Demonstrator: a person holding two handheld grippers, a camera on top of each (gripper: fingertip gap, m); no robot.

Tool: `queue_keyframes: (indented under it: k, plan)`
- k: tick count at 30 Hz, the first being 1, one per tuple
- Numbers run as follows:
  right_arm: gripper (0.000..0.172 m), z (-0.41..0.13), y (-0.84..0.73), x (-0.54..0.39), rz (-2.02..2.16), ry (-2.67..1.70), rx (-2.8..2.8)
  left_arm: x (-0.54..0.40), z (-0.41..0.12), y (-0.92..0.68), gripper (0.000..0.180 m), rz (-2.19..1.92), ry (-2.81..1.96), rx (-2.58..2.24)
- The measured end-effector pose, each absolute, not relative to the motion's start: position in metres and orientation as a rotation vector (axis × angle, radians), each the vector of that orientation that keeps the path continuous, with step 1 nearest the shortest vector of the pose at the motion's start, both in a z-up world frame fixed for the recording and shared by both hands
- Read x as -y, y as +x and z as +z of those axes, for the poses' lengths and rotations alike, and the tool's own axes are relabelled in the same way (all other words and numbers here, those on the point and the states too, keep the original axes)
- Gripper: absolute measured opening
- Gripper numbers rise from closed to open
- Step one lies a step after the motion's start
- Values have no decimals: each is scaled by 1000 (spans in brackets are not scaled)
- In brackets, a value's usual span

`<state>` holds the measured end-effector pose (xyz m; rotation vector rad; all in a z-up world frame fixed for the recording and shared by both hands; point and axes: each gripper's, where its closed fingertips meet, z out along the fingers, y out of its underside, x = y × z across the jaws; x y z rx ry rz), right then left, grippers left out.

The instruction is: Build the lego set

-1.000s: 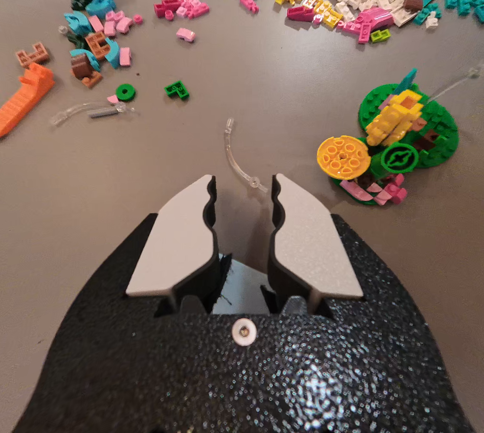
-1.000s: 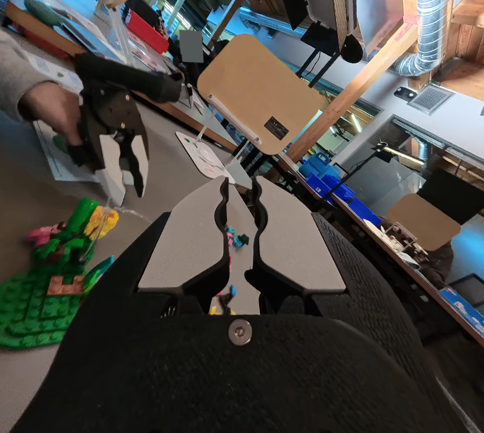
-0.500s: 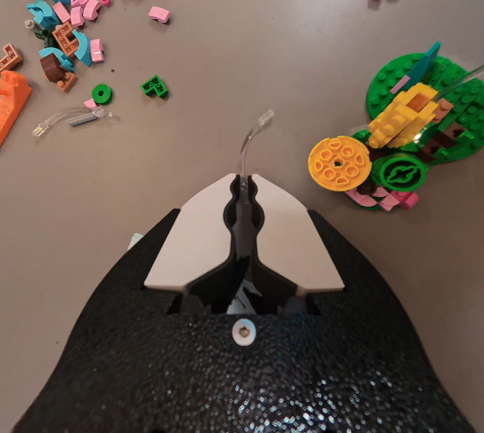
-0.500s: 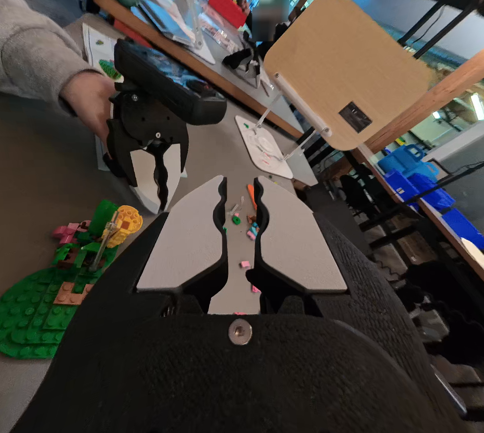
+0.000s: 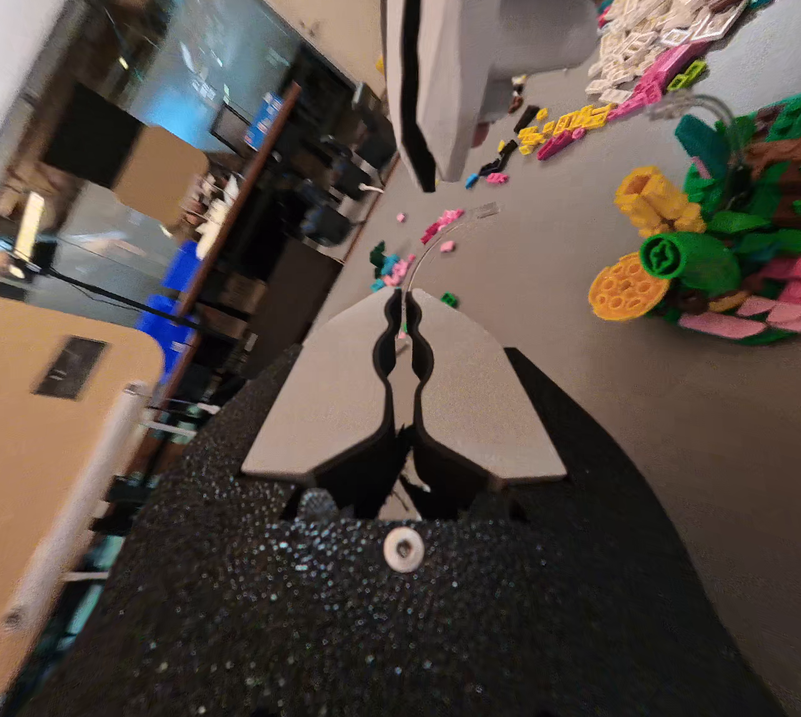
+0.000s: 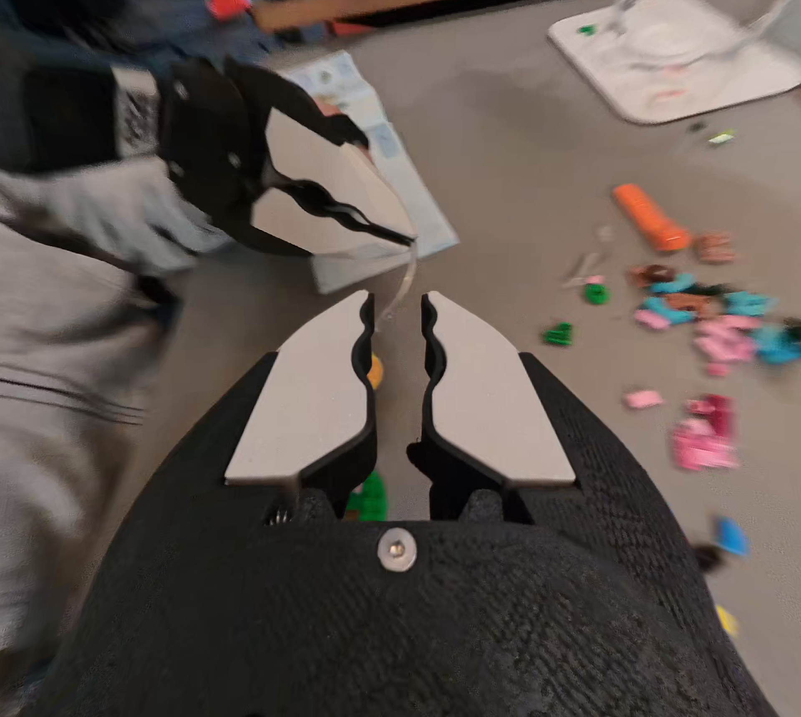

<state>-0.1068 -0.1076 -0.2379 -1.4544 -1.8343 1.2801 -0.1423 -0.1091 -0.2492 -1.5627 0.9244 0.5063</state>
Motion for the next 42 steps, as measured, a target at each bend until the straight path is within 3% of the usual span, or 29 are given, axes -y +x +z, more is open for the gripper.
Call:
queue_keyframes:
  k: [1, 3, 9, 16, 19, 22, 26, 36, 42]
  plan:
    - [17, -236, -106, 110, 1375, -1514, 1822, 111, -245, -141, 2, 549, -1513, -953]
    - [9, -239, -105, 108, 1389, -1617, 1821, 115, -239, -138, 2, 626, -1425, -1000]
    - [9, -243, -107, 122, 1368, -1656, 1911, 121, -236, -126, 2, 745, -1298, -1098]
    - [1, -246, -111, 132, 1407, -1639, 1949, 127, -224, -120, 3, 648, -1251, -1014]
    - [1, -238, -111, 126, 1415, -1584, 1893, 127, -219, -129, 36, 500, -1350, -863]
    - [1, -227, -108, 114, 1416, -1541, 1781, 133, -220, -135, 45, 245, -1430, -728]
    - [1, -214, -94, 97, 1324, -1446, 1598, 143, -223, -148, 30, 132, -1384, -623]
    - [1, -190, 5, 69, 890, -963, 980, 146, -234, -138, 28, -109, -1415, -539]
    - [1, -200, 41, 48, 645, -976, 796, 155, -238, -123, 0, -255, -1392, -605]
